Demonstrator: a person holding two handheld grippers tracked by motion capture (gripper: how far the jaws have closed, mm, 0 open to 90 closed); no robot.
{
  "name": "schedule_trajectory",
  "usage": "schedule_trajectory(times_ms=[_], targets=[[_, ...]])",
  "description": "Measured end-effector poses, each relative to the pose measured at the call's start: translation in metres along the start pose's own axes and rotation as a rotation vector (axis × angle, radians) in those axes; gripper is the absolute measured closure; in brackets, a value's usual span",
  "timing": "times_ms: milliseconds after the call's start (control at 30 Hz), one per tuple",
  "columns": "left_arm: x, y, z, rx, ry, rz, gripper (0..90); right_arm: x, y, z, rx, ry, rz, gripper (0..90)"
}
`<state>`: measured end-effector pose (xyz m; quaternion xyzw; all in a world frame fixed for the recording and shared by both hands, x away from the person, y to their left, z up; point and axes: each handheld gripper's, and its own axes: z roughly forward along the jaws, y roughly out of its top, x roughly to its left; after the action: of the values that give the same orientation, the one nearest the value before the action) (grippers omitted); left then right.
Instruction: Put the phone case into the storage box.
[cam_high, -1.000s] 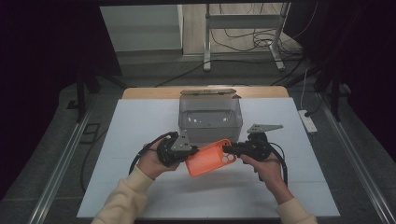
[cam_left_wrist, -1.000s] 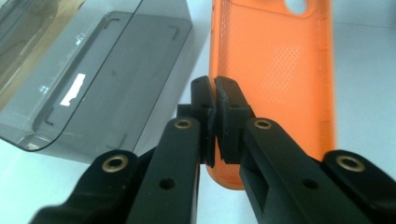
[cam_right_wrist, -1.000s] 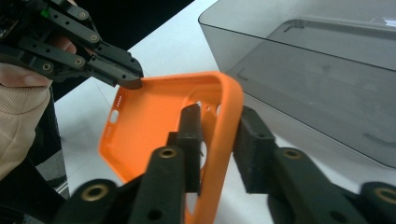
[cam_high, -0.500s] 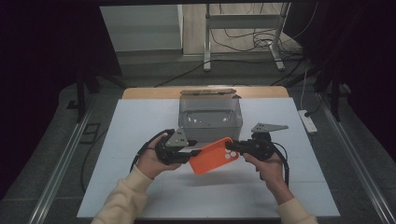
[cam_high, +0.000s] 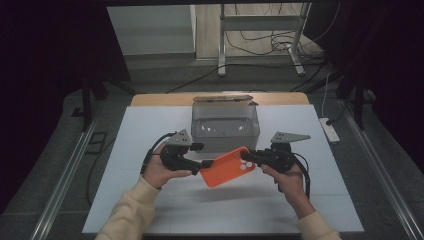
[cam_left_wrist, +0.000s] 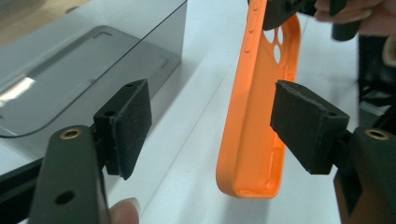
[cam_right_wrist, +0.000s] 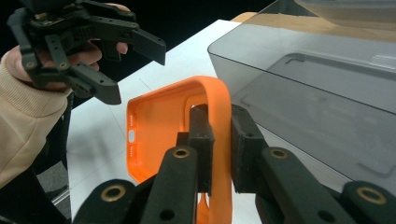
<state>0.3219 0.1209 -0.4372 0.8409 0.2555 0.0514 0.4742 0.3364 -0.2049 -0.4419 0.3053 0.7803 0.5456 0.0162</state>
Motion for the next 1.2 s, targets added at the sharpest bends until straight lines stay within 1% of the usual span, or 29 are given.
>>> schedule_trajectory(times_ms=[67,167,200,333,400,500,600,700,800,900,1000,1200], targets=[[0.003,-0.001,0.0,-0.003,-0.017,-0.024,28.3,0.0,0.0,0.0,0.001,0.0,-0.003,81.0],[0.005,-0.002,0.001,0.003,-0.019,-0.055,27.2,0.0,0.0,0.0,-0.001,0.0,-0.001,81.0],[0.006,-0.003,0.001,0.001,-0.026,-0.067,27.1,0.0,0.0,0.0,-0.002,-0.001,0.0,81.0],[0.008,-0.005,0.003,0.002,-0.056,-0.094,26.4,-0.001,-0.001,-0.001,-0.007,0.001,0.004,81.0],[0.009,-0.005,0.003,-0.012,-0.077,-0.111,26.2,-0.001,-0.001,0.0,-0.007,0.005,0.001,81.1],[0.009,-0.005,0.003,-0.019,-0.099,-0.116,26.0,-0.001,-0.002,0.0,-0.008,0.009,-0.006,81.0],[0.009,-0.005,0.006,-0.021,-0.127,-0.13,24.6,-0.001,-0.002,0.001,-0.009,0.009,-0.008,81.0],[0.009,-0.006,0.007,-0.025,-0.14,-0.143,23.4,0.0,-0.002,0.001,-0.009,0.011,-0.017,81.0],[0.01,-0.006,0.008,-0.026,-0.14,-0.146,23.4,0.0,-0.002,0.002,-0.01,0.014,-0.022,81.0],[0.009,-0.006,0.01,-0.018,-0.134,-0.137,23.6,0.0,-0.003,0.002,-0.006,0.012,-0.024,81.0],[0.007,-0.006,0.012,-0.015,-0.139,-0.13,24.1,0.001,-0.003,0.003,-0.007,0.01,-0.026,81.0],[0.003,-0.006,0.019,-0.005,-0.158,-0.12,28.0,0.003,-0.004,0.005,-0.005,0.028,-0.046,81.0]])
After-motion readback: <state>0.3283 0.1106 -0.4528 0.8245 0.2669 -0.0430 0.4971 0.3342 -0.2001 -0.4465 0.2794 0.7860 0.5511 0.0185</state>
